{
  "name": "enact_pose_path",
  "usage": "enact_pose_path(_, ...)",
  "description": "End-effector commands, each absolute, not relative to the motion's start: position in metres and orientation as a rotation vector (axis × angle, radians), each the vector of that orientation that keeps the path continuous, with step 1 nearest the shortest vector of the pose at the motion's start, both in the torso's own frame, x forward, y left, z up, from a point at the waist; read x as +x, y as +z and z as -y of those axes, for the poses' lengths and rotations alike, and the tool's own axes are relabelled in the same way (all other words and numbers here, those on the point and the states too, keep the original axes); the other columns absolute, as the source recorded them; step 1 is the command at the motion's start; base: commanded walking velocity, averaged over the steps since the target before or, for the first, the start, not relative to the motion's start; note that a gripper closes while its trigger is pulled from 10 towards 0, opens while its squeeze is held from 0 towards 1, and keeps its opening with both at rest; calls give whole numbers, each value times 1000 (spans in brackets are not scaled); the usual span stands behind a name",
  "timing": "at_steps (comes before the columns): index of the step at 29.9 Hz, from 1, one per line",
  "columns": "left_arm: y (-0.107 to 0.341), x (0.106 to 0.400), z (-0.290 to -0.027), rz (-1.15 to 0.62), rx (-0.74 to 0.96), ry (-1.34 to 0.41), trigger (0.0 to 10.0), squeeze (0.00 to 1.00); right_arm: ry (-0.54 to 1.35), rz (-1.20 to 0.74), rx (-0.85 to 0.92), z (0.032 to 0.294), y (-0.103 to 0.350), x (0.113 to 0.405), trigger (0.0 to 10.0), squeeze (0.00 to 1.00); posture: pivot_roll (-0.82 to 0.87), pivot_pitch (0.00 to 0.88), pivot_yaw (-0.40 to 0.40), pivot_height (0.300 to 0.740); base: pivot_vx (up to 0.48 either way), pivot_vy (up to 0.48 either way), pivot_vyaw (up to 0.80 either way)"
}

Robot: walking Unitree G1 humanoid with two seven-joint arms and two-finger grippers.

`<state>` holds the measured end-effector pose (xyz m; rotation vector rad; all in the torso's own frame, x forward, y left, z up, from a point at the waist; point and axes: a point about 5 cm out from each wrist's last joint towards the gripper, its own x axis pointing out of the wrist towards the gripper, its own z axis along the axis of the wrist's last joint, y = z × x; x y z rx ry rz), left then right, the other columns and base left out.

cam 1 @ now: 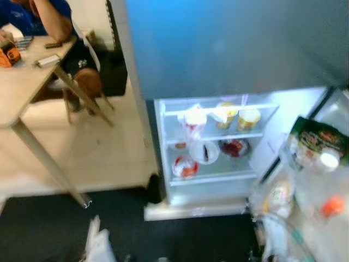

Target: Restocking fridge

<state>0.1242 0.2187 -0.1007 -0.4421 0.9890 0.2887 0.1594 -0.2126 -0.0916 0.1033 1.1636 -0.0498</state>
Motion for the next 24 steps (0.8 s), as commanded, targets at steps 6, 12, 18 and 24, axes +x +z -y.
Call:
enact_pose_path(6,-101,121,-223,-998,-430,294,10000,0,-50,-1173,109,212,-93,155,10000,0,-39,0,13,740,-349,0,0)
enact_pose_path(12,-101,121,-222,-998,-434,293,10000,0,-49,-1172,110,212,-93,156,10000,0,-40,0,11,740,-348,0,0)
enact_pose_path(18,-101,122,-221,-996,-440,294,10000,0,-49,-1166,112,211,-92,158,10000,0,-41,0,12,740,-199,0,0)
enact_pose_path(24,-101,122,-221,-988,-438,293,10000,0,-47,-1167,112,211,-92,158,10000,0,-39,0,11,740,0,0,0)
